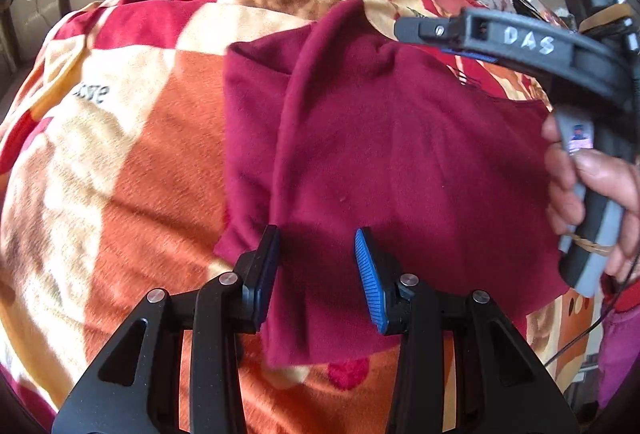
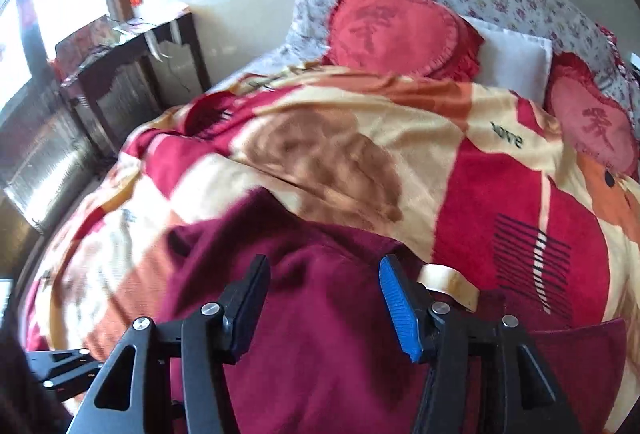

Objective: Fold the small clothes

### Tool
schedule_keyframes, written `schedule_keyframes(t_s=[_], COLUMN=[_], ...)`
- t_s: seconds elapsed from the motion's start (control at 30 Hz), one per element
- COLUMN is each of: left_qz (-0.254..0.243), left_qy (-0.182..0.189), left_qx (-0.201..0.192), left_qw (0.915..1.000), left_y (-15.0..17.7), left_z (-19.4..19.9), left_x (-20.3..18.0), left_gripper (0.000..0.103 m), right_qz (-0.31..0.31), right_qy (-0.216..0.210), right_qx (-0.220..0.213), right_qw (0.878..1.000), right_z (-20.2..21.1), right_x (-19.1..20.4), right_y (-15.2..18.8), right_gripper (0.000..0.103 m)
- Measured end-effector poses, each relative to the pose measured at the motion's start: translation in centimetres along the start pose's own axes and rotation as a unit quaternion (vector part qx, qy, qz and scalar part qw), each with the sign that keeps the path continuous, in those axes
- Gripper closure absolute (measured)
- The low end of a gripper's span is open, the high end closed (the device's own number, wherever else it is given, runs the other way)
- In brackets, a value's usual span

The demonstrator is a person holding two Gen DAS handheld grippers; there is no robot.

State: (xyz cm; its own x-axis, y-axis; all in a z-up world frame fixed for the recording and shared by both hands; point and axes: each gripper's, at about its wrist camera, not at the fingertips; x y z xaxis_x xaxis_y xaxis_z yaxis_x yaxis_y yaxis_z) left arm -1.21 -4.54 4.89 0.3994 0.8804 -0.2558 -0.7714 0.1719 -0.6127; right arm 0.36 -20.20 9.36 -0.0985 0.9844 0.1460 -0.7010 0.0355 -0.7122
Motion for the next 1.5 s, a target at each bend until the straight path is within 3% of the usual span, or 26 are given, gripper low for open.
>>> schedule_keyframes(t_s=[0.17, 0.23, 0.37, 0.53, 0.73, 0.8, 0.93, 1.13, 1.27, 1.33, 1.4, 1.5], left_qz=[0.03, 0.042, 0.08, 0.101, 0.104, 0.105, 0.112, 0.114, 0.123, 0.131, 0.14, 0.147], left_qy=[-0.003, -0.003, 0.007, 0.021, 0.025, 0.028, 0.035, 0.04, 0.057, 0.069, 0.077, 0.075], left_qx=[0.008, 0.013, 0.026, 0.027, 0.025, 0.026, 0.025, 0.022, 0.021, 0.021, 0.022, 0.015], left_qw=[0.9995, 0.999, 0.9965, 0.9943, 0.994, 0.9938, 0.9928, 0.9925, 0.9905, 0.9888, 0.9869, 0.9861], left_y=[0.5, 0.6, 1.2, 1.9, 2.6, 2.4, 2.3, 2.6, 2.8, 2.9, 2.9, 2.6], left_z=[0.3, 0.2, -0.1, -0.3, 0.4, 0.3, -0.3, -0.4, -0.5, -0.4, -0.4, -0.3], left_x=[1.3, 1.7, 2.6, 3.4, 3.5, 3.9, 4.8, 5.1, 5.8, 6.4, 6.9, 7.5], left_gripper=[0.065, 0.065, 0.051, 0.047, 0.047, 0.047, 0.045, 0.043, 0.041, 0.041, 0.041, 0.041], right_qz=[0.022, 0.032, 0.02, -0.015, 0.011, 0.018, 0.037, 0.107, 0.133, 0.127, 0.121, 0.078], right_qy=[-0.056, -0.054, -0.047, -0.075, -0.053, -0.031, -0.007, 0.039, 0.066, 0.062, 0.058, 0.013], right_qx=[0.027, 0.039, 0.071, 0.078, 0.097, 0.114, 0.13, 0.141, 0.134, 0.123, 0.112, 0.11], right_qw=[0.998, 0.997, 0.996, 0.994, 0.994, 0.993, 0.991, 0.983, 0.98, 0.982, 0.985, 0.991], right_z=[-1.5, -3.4, -7.1, -5.8, -5.8, -6.7, -7.7, -9.5, -10.5, -10.1, -9.0, -7.3], right_x=[3.6, 5.0, 5.7, 6.2, 8.1, 8.4, 9.3, 12.3, 13.0, 12.8, 11.9, 9.2], right_y=[-0.8, -0.6, -0.1, -0.9, -0.7, -0.4, 0.0, 1.1, 2.0, 1.9, 1.5, 0.6], right_gripper=[0.058, 0.058, 0.058, 0.057, 0.053, 0.036, 0.03, 0.003, 0.0, 0.014, 0.043, 0.068])
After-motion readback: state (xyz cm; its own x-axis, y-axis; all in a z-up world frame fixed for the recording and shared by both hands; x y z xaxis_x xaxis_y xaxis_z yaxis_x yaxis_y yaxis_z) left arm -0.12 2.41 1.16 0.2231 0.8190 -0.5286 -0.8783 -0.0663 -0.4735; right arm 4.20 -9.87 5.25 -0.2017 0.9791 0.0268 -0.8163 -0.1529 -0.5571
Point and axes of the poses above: each gripper's, at about its wrist camera, not at the fingertips, and z roughly against the way its jaws point, x to its left, y to its underside, and after that the axes turned 10 degrees about -x, right-handed
